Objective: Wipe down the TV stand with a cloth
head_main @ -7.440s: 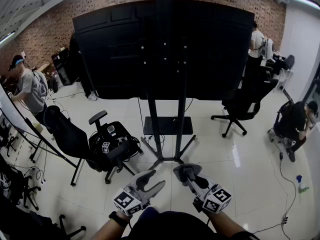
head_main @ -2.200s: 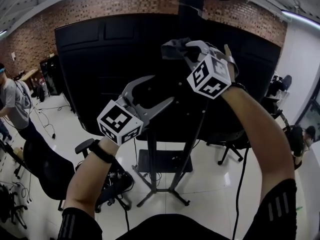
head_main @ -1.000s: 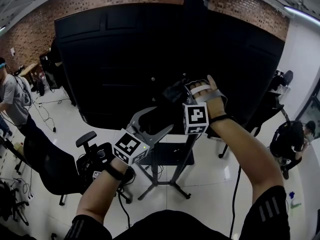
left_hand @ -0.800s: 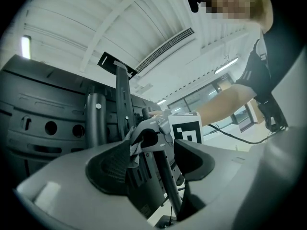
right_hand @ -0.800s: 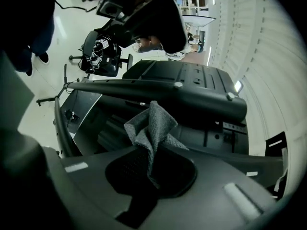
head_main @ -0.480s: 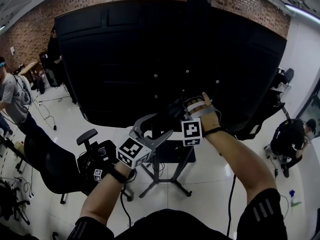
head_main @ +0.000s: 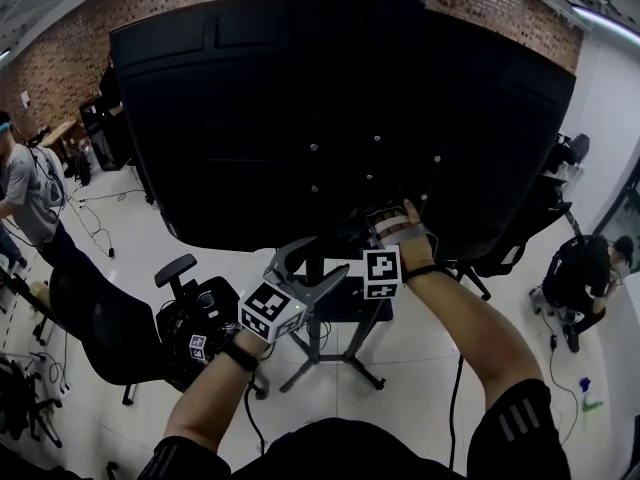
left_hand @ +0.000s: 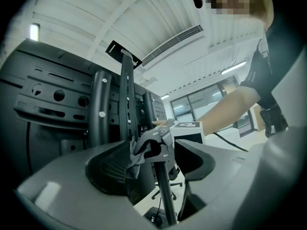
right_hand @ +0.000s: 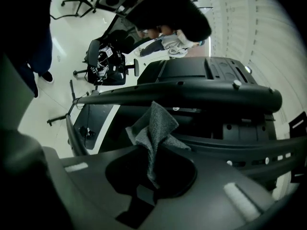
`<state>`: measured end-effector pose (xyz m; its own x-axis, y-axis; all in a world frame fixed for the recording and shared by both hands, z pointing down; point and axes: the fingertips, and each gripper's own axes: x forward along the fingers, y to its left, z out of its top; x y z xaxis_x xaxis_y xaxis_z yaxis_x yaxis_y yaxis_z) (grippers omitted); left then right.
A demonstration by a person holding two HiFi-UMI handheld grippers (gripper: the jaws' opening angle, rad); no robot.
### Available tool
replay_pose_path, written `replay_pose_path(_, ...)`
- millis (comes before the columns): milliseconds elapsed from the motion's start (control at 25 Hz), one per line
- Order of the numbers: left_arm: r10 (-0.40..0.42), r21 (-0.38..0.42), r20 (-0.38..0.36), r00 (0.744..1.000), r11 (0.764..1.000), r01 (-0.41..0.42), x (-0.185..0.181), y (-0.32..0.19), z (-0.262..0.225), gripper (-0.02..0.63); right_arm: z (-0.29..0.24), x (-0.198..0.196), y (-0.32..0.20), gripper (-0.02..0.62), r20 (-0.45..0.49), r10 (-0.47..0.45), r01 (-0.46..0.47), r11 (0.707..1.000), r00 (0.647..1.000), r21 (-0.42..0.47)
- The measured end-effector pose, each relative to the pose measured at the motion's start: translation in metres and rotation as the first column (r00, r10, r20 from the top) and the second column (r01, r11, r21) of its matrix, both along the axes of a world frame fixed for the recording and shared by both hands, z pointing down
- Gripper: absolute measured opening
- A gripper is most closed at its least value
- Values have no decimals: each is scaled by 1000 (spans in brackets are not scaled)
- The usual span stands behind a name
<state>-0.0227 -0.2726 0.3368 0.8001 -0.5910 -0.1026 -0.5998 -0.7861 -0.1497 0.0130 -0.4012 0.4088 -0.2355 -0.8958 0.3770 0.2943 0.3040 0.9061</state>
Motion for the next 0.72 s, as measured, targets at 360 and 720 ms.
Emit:
replay_pose_path(360,-17,69,-98,995,997,24,-9,26,-33,307,-89,-8,80,29,616,-47,138,985,786,-101)
replay_pose_path(720,53,119,-107,993,992,-40,24,56,-56,307,-138,80,119,29,839,5,129,988,544,-89)
